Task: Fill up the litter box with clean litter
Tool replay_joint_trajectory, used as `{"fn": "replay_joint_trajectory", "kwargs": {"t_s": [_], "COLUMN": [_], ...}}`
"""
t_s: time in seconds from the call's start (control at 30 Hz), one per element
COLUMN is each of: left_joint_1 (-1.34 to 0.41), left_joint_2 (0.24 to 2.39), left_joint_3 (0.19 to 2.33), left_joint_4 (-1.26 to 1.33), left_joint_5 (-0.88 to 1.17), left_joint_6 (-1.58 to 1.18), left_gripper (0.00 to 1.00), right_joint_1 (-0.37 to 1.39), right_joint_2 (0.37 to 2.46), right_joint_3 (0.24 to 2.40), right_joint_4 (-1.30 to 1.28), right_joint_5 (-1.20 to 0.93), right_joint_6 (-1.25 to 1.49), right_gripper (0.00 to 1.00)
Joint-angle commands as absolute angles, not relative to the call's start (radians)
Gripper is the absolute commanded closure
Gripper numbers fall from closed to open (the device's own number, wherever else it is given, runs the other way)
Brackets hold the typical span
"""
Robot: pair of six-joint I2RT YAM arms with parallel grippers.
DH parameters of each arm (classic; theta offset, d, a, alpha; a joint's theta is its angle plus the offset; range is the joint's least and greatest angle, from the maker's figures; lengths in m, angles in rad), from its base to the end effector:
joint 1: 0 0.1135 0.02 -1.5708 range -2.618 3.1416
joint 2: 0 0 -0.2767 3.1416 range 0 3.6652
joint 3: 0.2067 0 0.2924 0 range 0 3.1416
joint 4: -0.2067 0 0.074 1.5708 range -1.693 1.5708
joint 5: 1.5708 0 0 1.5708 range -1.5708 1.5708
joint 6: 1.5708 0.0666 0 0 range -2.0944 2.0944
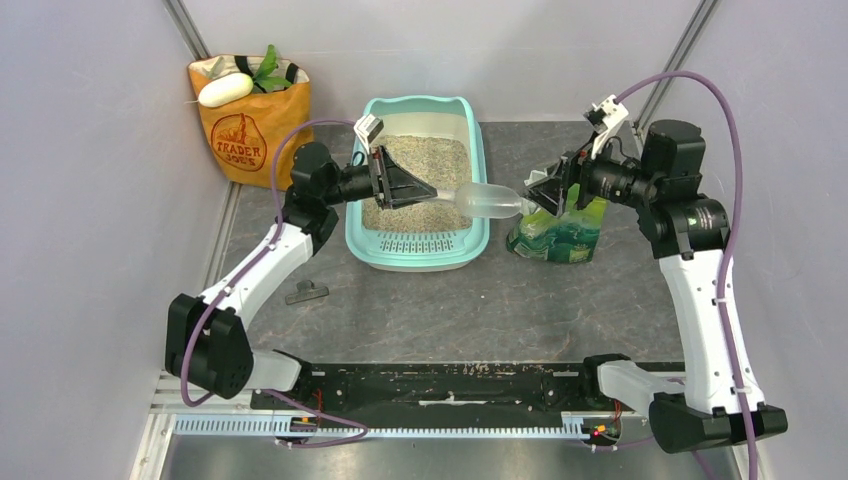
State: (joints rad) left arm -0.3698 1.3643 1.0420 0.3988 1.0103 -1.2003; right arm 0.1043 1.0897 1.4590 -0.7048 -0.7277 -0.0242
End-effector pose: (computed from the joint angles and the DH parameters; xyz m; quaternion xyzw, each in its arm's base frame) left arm 0.3179 -0.1837 0.3590 0.0850 0.6874 -0.6864 0.2217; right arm 0.2480 0.0705 0.4773 -0.2546 0.7471 0.3116 0.5292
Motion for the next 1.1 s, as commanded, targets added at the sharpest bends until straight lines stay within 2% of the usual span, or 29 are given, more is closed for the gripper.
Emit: {"fn": "replay_joint_trajectory", "kwargs": {"t_s": [0.0,0.07,0.2,0.37,0.43,0.5,0.7,0.83,0.9,1.07], "left_joint_1": [-0.369,-0.369,-0.372,-0.374,-0.376,-0.379,-0.39,-0.399,-0.403,-0.412], "left_joint_2": [1.325,1.319,1.309,1.316,1.317,1.315,1.304,1.29,1.291,1.289], "left_joint_3": [1.04,1.027,1.002,0.987,0.983,0.98,0.968,0.978,0.993,1.009], "left_joint_4": [0.527,0.556,0.605,0.699,0.716,0.717,0.694,0.616,0.546,0.48], "left_joint_5": [0.984,0.982,0.979,0.982,0.978,0.976,0.976,0.995,1.011,1.052], "left_joint_6": [-1.225,-1.236,-1.26,-1.309,-1.315,-1.315,-1.287,-1.227,-1.19,-1.148], "left_gripper": [0.98,0.98,0.98,0.98,0.98,0.98,0.98,0.98,0.97,0.8], "right_joint_1": [0.096,0.095,0.096,0.096,0.097,0.099,0.099,0.1,0.099,0.099], "right_joint_2": [1.157,1.156,1.114,1.144,1.14,1.136,1.14,1.154,1.168,1.193], "right_joint_3": [1.534,1.496,1.363,1.32,1.282,1.247,1.221,1.25,1.273,1.299], "right_joint_4": [-0.85,-0.809,-0.573,-0.467,-0.394,-0.336,-0.319,-0.352,-0.384,-0.462], "right_joint_5": [-0.864,-0.912,-0.917,-0.95,-0.969,-0.98,-1.014,-1.027,-1.041,-1.052], "right_joint_6": [-0.041,0.035,0.287,0.427,0.502,0.558,0.587,0.551,0.519,0.439], "right_gripper": [0.15,0.15,0.17,0.22,0.29,0.44,0.73,1.0,1.0,1.0]}}
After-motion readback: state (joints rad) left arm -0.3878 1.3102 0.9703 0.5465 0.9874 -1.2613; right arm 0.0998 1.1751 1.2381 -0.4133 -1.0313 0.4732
